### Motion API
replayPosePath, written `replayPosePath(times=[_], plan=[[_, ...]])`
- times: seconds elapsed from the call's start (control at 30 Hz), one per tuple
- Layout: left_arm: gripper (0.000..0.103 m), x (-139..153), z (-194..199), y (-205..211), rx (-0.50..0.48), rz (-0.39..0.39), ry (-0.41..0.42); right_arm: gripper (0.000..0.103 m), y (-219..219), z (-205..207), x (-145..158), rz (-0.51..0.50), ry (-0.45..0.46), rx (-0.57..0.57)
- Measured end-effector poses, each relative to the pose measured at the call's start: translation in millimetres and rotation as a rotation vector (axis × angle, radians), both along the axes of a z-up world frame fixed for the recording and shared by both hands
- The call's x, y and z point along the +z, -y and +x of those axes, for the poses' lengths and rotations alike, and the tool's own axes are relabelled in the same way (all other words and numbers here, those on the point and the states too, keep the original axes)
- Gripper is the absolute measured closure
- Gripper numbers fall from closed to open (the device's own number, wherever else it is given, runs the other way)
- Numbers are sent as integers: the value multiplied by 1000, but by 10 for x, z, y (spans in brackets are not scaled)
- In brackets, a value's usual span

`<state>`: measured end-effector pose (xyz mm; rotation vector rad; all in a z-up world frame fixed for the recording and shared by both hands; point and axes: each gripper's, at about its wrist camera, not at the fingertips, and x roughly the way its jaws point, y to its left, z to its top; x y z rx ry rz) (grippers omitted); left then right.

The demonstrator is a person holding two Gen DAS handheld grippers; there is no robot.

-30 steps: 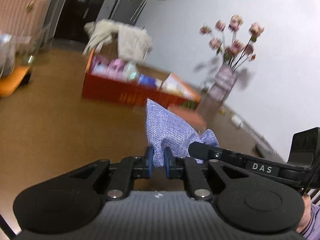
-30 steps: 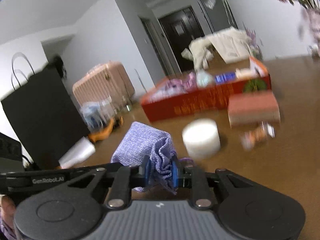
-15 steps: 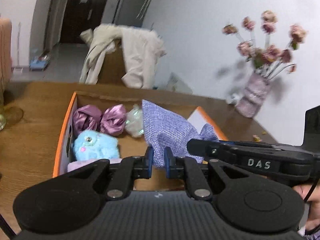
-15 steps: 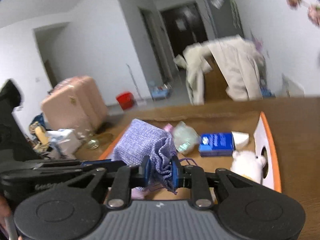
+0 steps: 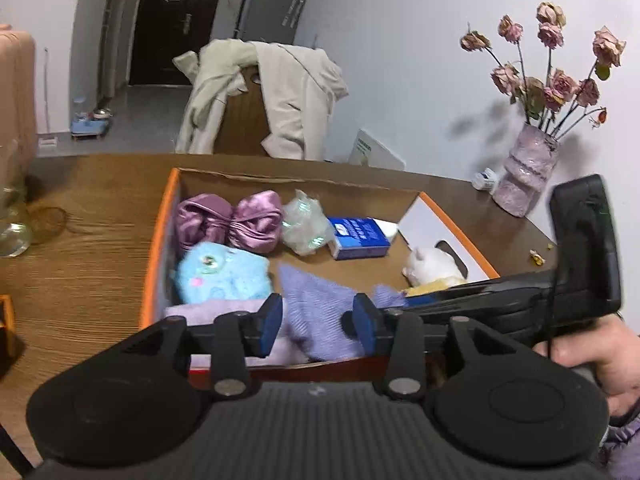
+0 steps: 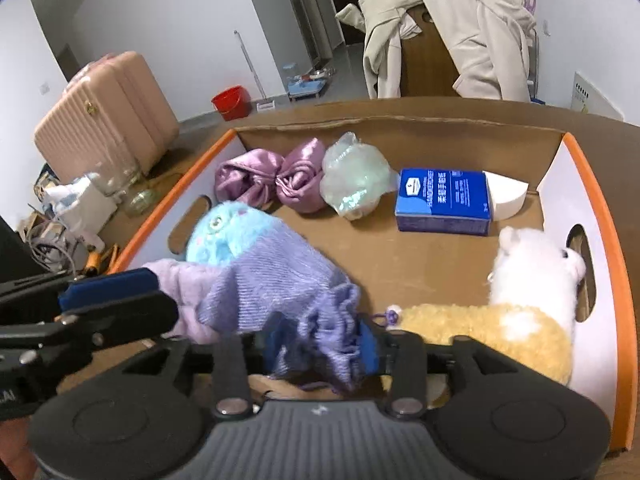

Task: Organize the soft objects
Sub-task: 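Move both tools back toward the pink rectangular block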

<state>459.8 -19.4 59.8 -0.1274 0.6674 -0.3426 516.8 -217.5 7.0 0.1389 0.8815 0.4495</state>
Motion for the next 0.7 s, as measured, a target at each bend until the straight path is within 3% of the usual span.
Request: replayPosePath(times=[0.13, 0.37, 0.53, 0.7], plan=[[46, 180, -262, -96, 34, 26, 57, 43, 122, -310, 349, -36, 99, -19], [35, 430, -1189, -240, 65, 64, 211, 32, 519, -1322, 904, 21, 322, -59], [29, 540, -1775, -301, 89, 46, 275, 29, 656, -2010, 1033, 26, 418, -80], [21, 543, -2362, -298, 109, 54, 341, 22, 653, -2741, 966, -2, 520, -110]])
